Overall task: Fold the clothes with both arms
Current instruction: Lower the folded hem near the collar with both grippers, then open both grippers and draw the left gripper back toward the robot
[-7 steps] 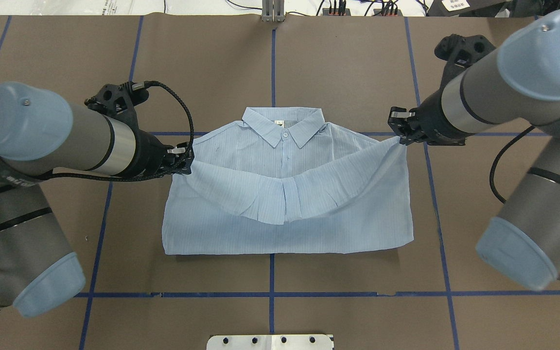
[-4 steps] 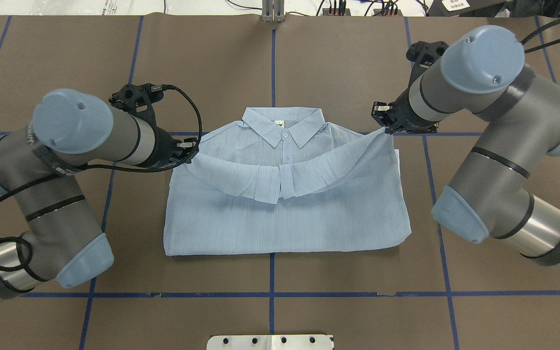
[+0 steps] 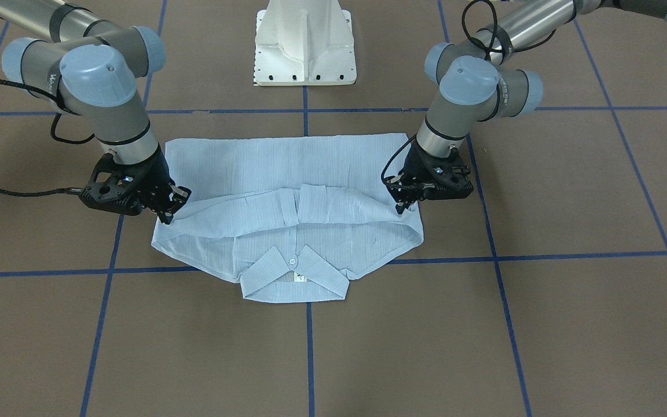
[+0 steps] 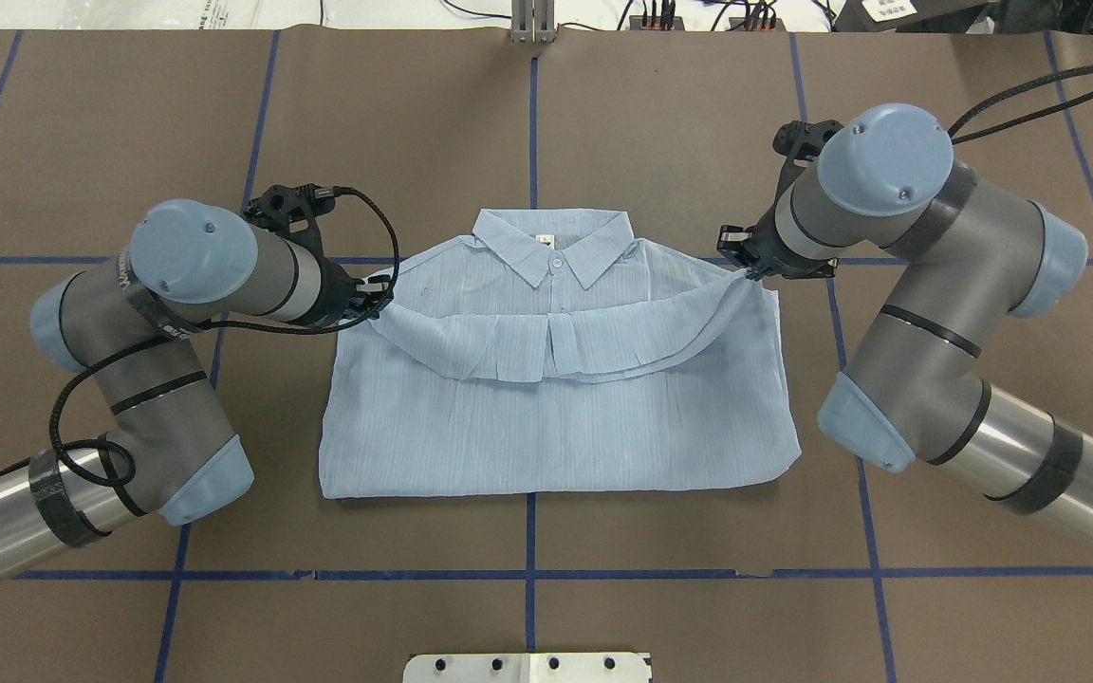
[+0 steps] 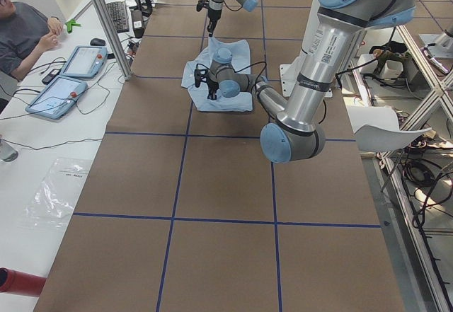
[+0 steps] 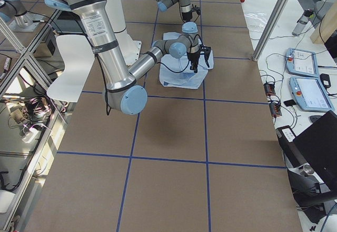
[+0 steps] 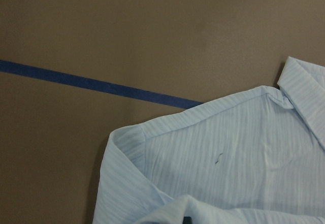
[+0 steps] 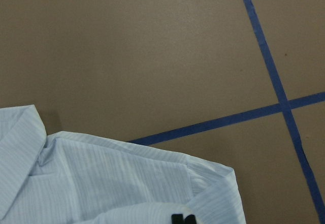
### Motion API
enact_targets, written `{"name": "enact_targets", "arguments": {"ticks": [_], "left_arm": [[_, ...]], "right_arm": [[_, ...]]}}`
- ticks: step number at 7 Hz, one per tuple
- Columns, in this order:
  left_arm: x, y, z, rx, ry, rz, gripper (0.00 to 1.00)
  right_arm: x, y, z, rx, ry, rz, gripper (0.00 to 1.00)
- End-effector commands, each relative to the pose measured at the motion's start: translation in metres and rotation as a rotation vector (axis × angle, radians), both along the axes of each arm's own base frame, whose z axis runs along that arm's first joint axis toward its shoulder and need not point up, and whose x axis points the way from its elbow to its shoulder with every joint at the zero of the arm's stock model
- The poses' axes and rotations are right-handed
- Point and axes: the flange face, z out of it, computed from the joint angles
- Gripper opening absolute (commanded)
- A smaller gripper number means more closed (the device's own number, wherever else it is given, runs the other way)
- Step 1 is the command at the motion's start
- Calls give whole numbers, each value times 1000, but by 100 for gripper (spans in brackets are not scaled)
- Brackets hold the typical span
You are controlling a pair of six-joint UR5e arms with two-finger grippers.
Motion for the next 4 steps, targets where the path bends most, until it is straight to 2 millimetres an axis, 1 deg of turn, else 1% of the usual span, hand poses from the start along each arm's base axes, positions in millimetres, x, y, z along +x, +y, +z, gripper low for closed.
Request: {"name": "enact_targets", "arguments": {"ticks": [1,2,4], "left_arm": [[-2,-3,1,28,-10,14,0],[-10,-11,0,32,-10,1,0],[-15,-14,1,31,-13,-10,0]], "right_arm": [[0,4,13,-9,19,-3,0],[2,6,21,-12,30,0,0],[3,6,25,-13,36,-1,0]]}}
